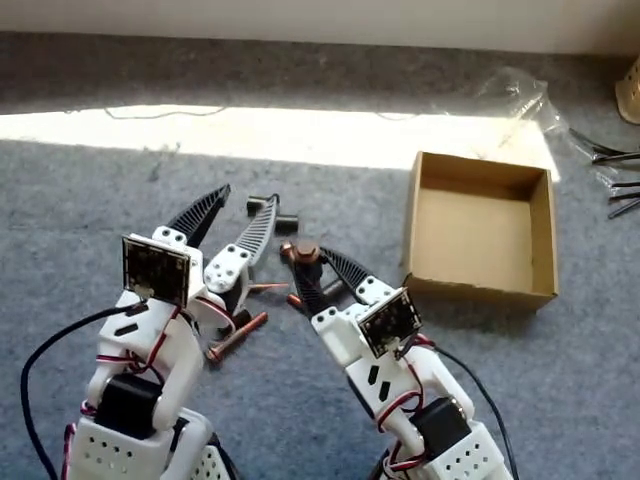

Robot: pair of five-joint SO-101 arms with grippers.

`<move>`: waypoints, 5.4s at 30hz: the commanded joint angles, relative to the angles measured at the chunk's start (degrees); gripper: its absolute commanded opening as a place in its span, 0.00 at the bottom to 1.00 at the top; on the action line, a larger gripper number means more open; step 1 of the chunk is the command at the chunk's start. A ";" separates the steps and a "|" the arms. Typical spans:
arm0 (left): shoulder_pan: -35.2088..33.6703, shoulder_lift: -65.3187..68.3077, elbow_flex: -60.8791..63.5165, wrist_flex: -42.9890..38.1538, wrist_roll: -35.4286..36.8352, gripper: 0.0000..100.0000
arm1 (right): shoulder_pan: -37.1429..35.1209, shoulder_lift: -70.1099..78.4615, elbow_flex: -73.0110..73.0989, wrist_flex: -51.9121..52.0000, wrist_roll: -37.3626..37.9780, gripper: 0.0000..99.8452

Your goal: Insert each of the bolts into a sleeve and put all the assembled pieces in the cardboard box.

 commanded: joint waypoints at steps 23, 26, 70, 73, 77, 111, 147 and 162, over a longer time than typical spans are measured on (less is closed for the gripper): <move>-12.26 -16.75 0.40 20.48 -4.31 0.01 | 24.22 -0.31 -19.30 30.11 7.56 0.00; -12.35 -16.75 1.89 20.57 -6.24 0.01 | 29.58 0.04 -23.60 31.43 7.65 0.00; -25.36 -17.10 13.58 20.75 -5.98 0.01 | 36.62 108.00 -83.30 26.59 -0.44 0.00; -25.36 -17.10 13.58 20.75 -5.98 0.01 | 36.62 109.23 -83.74 27.12 -0.44 0.00; -25.36 -17.10 13.67 20.75 -5.98 0.01 | 36.62 110.29 -83.82 27.65 -0.44 0.07; -29.14 -17.19 6.20 31.21 -5.98 0.01 | 10.51 79.78 -81.71 41.10 0.70 0.15; -30.99 -17.19 9.80 31.03 -5.98 0.01 | 14.64 79.25 -61.41 40.31 20.57 0.15; -30.99 -17.19 9.89 31.03 -6.07 0.01 | 14.20 79.60 -56.66 38.64 70.24 0.15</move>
